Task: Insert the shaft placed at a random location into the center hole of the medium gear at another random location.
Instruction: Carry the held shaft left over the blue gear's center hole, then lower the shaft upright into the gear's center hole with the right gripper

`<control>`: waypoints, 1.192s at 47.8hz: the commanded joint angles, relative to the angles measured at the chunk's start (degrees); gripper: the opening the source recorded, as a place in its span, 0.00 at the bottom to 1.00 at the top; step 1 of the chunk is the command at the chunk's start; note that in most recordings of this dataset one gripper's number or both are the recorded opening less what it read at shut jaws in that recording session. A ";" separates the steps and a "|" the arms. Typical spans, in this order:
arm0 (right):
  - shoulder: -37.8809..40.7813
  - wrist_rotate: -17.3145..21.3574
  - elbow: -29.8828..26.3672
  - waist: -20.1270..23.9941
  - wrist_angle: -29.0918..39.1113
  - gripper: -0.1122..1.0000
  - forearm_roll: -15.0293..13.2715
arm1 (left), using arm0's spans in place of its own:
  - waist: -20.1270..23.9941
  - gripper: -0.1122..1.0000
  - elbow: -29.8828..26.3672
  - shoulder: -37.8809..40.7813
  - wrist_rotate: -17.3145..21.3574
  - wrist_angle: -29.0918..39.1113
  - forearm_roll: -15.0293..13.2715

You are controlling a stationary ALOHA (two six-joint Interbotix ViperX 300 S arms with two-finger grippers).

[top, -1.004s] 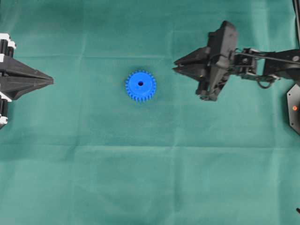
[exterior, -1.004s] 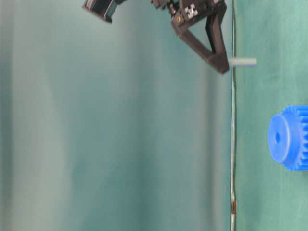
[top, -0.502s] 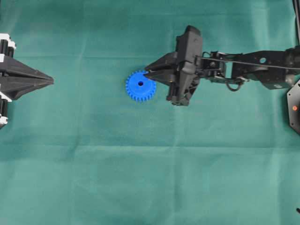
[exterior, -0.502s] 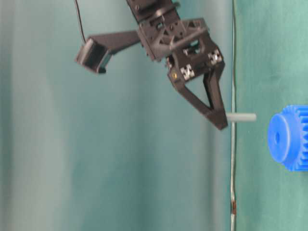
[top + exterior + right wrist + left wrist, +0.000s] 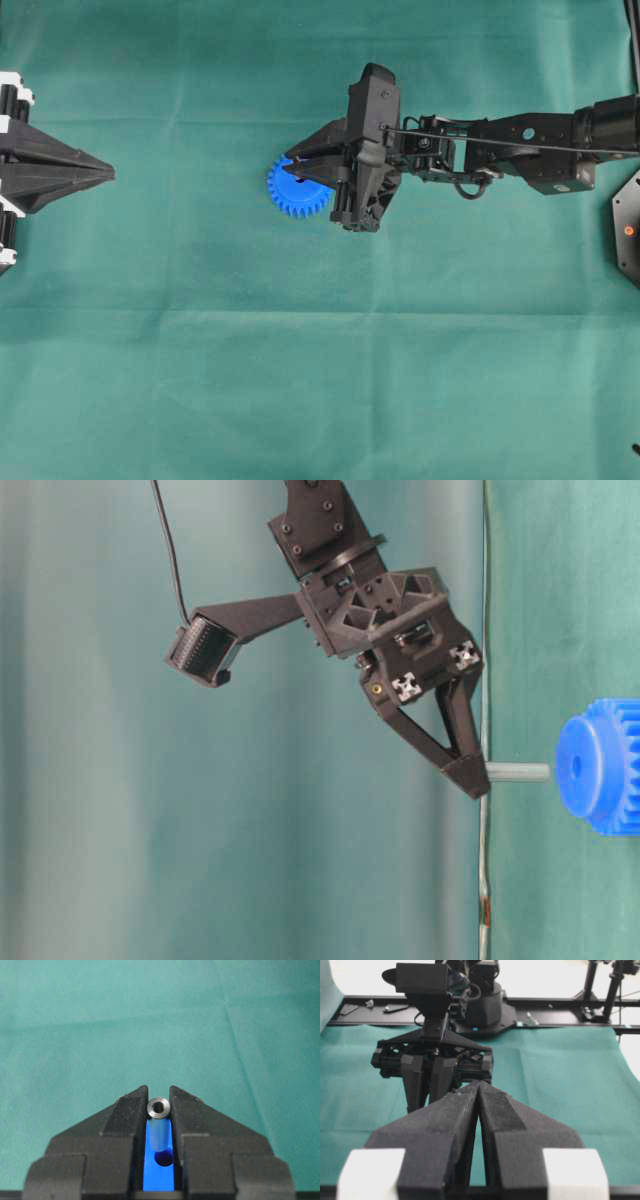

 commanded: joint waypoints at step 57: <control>4.04 0.09 -1.49 -0.26 -1.05 0.22 0.00 | 0.00 0.10 -1.05 0.18 -0.09 -0.35 0.09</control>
